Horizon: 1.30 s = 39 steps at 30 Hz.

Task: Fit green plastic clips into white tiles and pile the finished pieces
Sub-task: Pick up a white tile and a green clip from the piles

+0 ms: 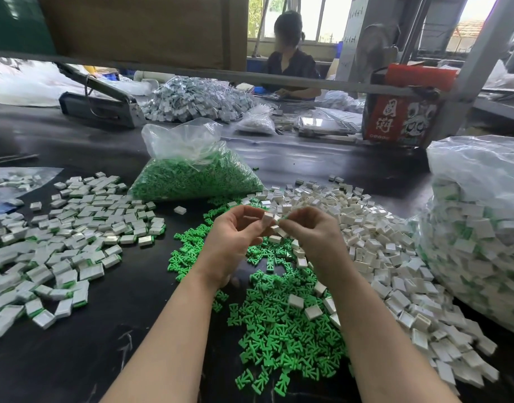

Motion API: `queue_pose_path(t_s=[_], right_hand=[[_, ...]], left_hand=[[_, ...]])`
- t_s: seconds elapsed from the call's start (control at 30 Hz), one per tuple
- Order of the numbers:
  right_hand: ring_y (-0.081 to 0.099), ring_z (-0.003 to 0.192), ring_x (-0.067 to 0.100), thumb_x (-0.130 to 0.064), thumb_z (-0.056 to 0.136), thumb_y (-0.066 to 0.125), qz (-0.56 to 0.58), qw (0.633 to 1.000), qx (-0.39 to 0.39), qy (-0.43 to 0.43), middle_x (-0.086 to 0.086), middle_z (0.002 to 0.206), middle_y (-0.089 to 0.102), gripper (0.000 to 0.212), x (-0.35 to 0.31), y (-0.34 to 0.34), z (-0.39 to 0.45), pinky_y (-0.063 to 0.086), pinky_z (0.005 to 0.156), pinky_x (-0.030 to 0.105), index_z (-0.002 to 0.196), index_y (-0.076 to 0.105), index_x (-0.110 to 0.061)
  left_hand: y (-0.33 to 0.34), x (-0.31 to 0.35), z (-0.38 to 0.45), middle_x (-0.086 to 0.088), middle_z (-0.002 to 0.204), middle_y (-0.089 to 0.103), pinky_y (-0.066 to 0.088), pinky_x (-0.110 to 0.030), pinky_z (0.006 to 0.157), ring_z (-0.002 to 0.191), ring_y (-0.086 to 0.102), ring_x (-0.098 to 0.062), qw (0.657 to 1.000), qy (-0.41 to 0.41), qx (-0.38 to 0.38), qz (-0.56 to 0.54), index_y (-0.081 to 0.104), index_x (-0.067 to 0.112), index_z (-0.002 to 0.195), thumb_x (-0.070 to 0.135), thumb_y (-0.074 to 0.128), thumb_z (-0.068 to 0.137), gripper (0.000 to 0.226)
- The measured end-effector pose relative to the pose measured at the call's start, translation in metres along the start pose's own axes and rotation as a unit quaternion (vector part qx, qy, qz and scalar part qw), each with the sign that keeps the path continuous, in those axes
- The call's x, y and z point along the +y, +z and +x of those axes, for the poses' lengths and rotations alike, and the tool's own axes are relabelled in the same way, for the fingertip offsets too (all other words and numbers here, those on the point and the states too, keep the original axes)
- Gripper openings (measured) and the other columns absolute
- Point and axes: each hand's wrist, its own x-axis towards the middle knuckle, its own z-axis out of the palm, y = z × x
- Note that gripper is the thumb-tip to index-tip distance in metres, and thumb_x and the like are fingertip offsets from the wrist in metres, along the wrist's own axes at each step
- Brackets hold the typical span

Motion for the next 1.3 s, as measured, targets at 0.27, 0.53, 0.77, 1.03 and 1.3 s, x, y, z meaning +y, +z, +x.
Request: queue_pose_path(t_s=[0.27, 0.53, 0.77, 1.03, 1.3], right_hand=[[0.061, 0.077, 0.012, -0.018, 0.069, 0.073, 0.176, 0.983, -0.029, 0.044, 0.008, 0.092, 0.069, 0.037, -0.008, -0.004, -0.002, 0.047, 0.072, 0.025, 0.105, 0.069, -0.009], [0.057, 0.068, 0.014, -0.012, 0.074, 0.072, 0.233, 0.969, -0.054, 0.063, 0.013, 0.088, 0.069, 0.025, -0.008, -0.002, -0.001, 0.041, 0.065, 0.026, 0.096, 0.062, -0.008], [0.055, 0.066, 0.012, -0.004, 0.085, 0.067, 0.226, 0.971, -0.044, 0.066, 0.008, 0.082, 0.069, 0.008, -0.006, -0.001, 0.0, 0.043, 0.059, 0.022, 0.091, 0.064, -0.008], [0.054, 0.064, 0.011, -0.004, 0.083, 0.072, 0.139, 0.99, -0.004, 0.019, 0.004, 0.077, 0.066, 0.009, -0.005, 0.003, 0.0, 0.043, 0.059, 0.024, 0.092, 0.07, -0.003], [0.059, 0.061, 0.002, -0.007, 0.083, 0.074, 0.06, 0.998, -0.007, -0.029, -0.006, 0.071, 0.069, 0.009, -0.004, 0.002, 0.0, 0.047, 0.057, 0.016, 0.091, 0.071, -0.005]], left_hand=[[-0.001, 0.003, -0.001, -0.001, 0.091, 0.075, 0.053, -0.02, 0.068, 0.082, 0.07, -0.012, 0.999, 0.002, 0.024, -0.039, 0.074, 0.031, 0.087, 0.032, 0.075, 0.077, 0.01], [0.001, 0.006, -0.002, 0.0, 0.09, 0.076, 0.053, -0.019, 0.067, 0.085, 0.072, -0.014, 0.998, -0.016, 0.012, -0.063, 0.071, 0.023, 0.102, 0.018, 0.071, 0.084, 0.019], [0.005, 0.006, 0.001, 0.0, 0.084, 0.074, 0.054, -0.019, 0.063, 0.075, 0.07, -0.009, 0.976, -0.053, 0.071, -0.199, 0.067, 0.012, 0.092, 0.015, 0.078, 0.065, 0.029], [0.008, 0.006, 0.0, -0.011, 0.088, 0.076, 0.056, -0.019, 0.062, 0.077, 0.074, -0.018, 0.976, -0.071, 0.061, -0.197, 0.067, 0.005, 0.099, 0.024, 0.088, 0.05, 0.057], [0.006, 0.005, -0.001, -0.011, 0.083, 0.076, 0.055, -0.02, 0.059, 0.073, 0.074, -0.018, 0.986, -0.058, 0.08, -0.132, 0.077, 0.014, 0.077, 0.018, 0.084, 0.062, 0.017]])
